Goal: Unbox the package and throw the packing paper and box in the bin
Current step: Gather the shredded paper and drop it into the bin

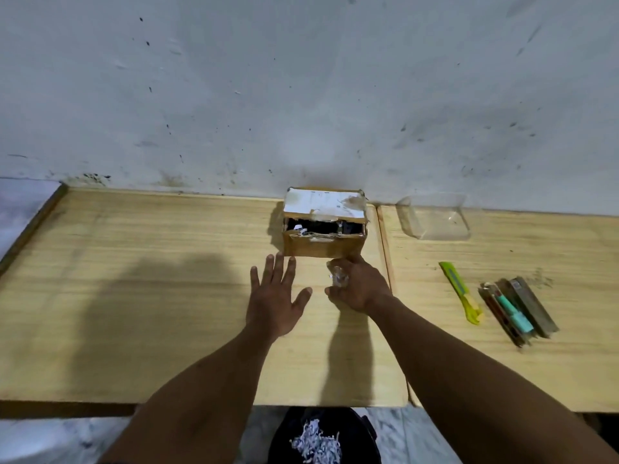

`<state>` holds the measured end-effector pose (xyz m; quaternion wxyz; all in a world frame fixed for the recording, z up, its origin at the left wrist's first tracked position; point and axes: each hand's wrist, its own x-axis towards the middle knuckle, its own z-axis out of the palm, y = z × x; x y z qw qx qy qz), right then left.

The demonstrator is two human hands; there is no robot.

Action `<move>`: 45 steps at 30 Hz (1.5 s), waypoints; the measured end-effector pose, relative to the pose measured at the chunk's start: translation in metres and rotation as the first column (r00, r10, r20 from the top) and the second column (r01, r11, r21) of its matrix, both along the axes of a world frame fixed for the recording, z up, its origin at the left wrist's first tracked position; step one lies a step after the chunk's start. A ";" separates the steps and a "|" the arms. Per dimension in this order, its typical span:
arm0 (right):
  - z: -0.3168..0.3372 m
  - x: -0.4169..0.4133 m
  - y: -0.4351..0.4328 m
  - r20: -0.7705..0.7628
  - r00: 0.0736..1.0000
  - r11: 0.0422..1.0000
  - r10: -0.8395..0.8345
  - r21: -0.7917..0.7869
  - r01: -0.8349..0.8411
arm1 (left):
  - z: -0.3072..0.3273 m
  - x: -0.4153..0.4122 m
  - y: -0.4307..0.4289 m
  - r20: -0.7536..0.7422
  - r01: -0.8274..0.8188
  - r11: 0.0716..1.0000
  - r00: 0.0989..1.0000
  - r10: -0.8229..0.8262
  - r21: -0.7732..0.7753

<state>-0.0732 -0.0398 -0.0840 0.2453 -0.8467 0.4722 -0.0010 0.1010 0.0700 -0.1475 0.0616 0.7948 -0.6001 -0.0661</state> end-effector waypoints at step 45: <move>-0.096 -0.115 0.270 -0.336 0.941 0.857 0.028 0.492 0.150 | 0.026 -0.068 0.086 -0.142 0.119 0.963 0.986 -0.086 0.240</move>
